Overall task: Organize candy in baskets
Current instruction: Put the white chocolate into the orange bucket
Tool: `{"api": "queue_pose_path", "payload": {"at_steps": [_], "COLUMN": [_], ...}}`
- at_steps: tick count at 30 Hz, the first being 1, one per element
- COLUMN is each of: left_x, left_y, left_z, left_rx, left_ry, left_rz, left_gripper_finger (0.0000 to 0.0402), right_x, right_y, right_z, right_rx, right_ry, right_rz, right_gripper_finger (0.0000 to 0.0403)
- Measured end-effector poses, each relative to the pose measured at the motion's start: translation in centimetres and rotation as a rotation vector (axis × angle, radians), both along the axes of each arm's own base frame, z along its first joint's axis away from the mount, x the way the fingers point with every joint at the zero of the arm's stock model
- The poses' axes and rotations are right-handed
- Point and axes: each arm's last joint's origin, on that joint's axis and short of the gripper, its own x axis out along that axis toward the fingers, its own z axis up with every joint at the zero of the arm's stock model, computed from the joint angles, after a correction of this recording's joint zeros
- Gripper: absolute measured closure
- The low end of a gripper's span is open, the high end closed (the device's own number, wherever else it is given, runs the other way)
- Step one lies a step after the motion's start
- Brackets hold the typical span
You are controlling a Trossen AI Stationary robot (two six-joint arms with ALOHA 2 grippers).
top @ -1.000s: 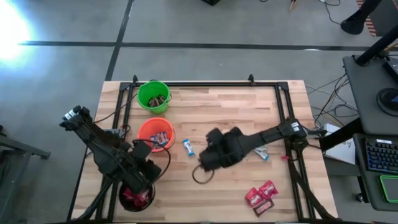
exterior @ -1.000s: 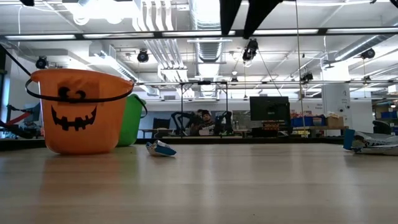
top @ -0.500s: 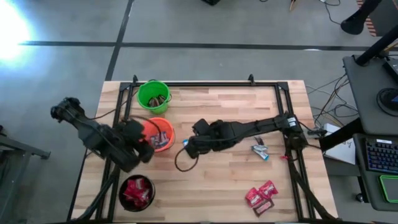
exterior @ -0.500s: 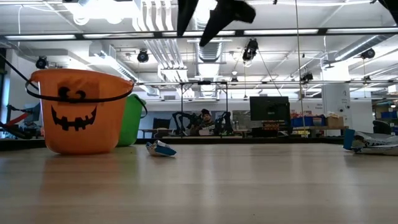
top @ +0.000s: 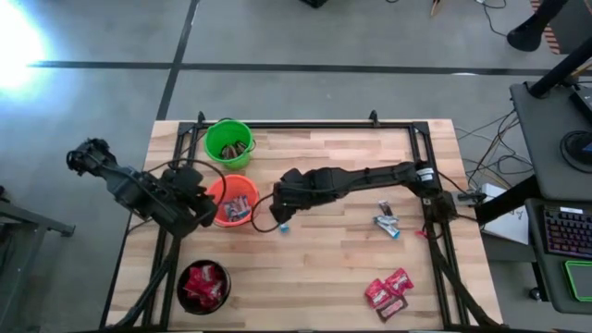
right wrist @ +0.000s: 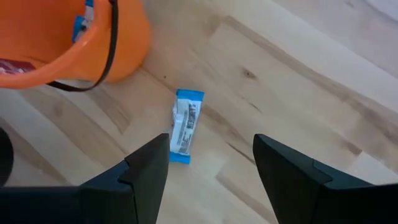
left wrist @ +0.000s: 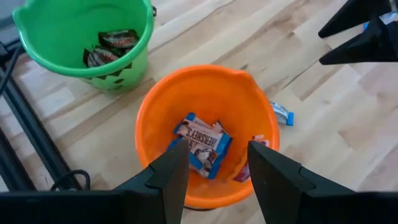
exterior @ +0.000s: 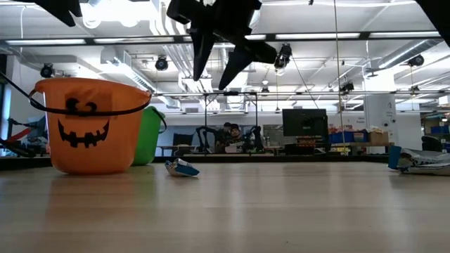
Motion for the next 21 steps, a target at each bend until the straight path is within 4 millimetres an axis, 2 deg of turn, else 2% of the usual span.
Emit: {"api": "queue_pose_path", "payload": {"at_steps": [5, 14, 21], "left_x": [0.2, 0.2, 0.2], "left_y": [0.0, 0.0, 0.0], "left_z": [-0.3, -0.3, -0.3], "left_rx": [0.027, 0.029, 0.029], "left_ry": [0.014, 0.014, 0.014], "left_rz": [-0.012, -0.01, -0.01], "left_gripper_finger": [0.0255, 0.0255, 0.0255], "right_x": [0.0, 1.1, 0.6], "right_y": [-0.3, -0.1, 0.1], "right_z": [-0.8, -3.3, -6.4], "right_rx": [0.03, 0.087, 0.181], "right_ry": [0.012, -0.092, -0.059], "right_rz": [0.005, 0.01, -0.01], "right_gripper_finger": [0.0179, 0.0179, 0.0179]}}
